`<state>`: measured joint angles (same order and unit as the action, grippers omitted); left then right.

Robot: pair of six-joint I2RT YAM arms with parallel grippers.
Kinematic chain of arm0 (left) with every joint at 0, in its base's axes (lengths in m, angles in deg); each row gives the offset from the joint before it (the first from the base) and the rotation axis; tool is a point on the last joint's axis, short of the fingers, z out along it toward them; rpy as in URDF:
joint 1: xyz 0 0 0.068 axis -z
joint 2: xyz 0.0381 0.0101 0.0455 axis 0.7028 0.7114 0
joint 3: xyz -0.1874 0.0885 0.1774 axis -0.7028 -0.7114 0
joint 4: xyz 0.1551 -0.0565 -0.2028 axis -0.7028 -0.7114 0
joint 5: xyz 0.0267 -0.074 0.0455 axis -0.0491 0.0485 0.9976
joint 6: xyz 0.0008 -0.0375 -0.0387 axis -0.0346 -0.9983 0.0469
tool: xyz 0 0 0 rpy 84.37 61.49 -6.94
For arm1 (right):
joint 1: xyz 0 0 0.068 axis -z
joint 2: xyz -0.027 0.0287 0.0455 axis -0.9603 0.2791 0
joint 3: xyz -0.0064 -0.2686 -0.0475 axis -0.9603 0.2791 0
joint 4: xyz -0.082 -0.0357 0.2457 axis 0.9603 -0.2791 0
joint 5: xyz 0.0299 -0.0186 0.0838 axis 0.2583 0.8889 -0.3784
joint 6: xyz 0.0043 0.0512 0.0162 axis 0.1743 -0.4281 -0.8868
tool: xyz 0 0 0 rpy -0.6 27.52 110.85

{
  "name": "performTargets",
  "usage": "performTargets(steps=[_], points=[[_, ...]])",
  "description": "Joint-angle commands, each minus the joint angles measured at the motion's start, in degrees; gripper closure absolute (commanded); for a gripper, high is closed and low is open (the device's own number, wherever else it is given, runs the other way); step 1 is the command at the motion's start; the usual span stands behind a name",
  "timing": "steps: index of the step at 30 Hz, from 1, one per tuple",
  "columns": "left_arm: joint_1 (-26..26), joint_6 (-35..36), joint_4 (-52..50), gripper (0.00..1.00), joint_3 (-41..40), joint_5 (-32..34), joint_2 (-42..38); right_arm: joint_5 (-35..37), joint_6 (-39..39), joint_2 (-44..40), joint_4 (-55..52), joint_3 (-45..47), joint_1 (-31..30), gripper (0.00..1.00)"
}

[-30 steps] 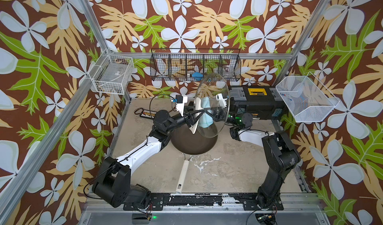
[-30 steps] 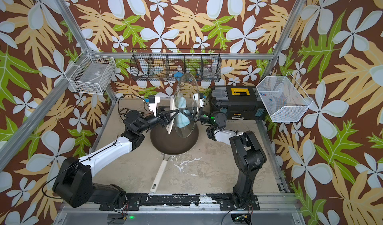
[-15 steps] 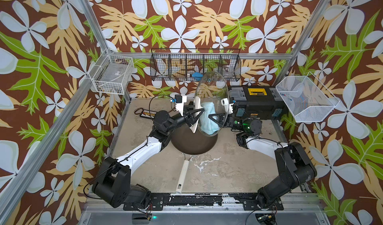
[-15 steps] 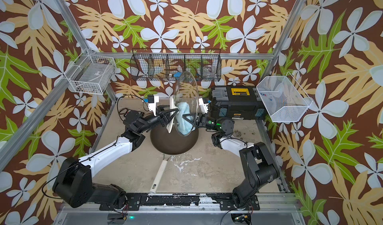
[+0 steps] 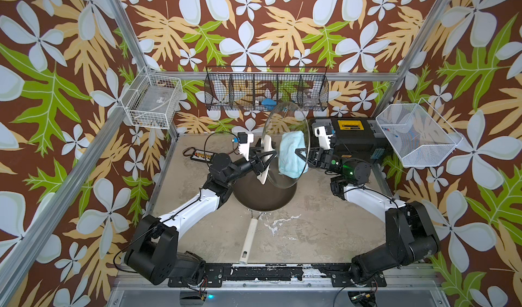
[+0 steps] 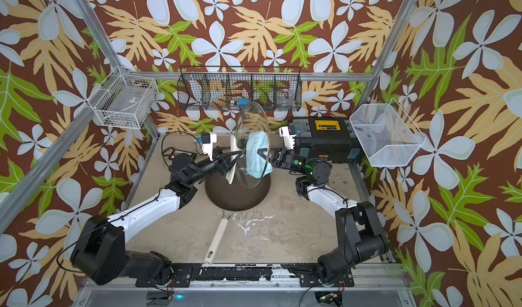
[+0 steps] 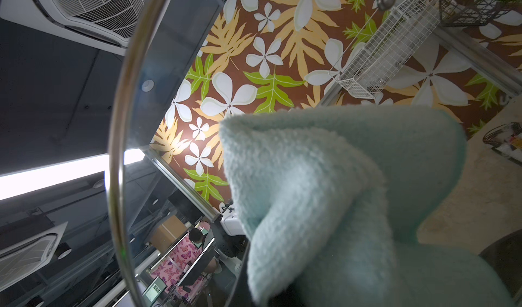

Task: Wipe the pot lid with a cloth
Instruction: Wipe the pot lid.

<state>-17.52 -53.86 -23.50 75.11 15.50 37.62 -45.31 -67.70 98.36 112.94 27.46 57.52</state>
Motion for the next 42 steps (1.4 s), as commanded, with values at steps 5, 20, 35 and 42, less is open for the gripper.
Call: performTargets(steps=[5, 20, 35, 42], points=[[-0.07, -2.09, 11.11, 1.00, -0.34, -1.36, 0.31, -0.12, 0.55, 4.56, 12.87, -4.75, 0.30, 1.00], [0.11, -4.01, 12.87, 1.00, 1.57, -3.38, 2.53, 0.61, 2.65, 14.68, 12.87, -8.18, -0.34, 1.00], [0.11, 10.16, -13.13, 1.00, 5.51, 7.10, -1.60, -1.53, 0.97, 15.98, 12.78, 2.01, 0.77, 1.00], [0.10, 17.80, -27.85, 1.00, 9.89, 15.68, -1.83, -4.04, 7.77, 12.48, 3.70, 6.49, 3.17, 1.00]])
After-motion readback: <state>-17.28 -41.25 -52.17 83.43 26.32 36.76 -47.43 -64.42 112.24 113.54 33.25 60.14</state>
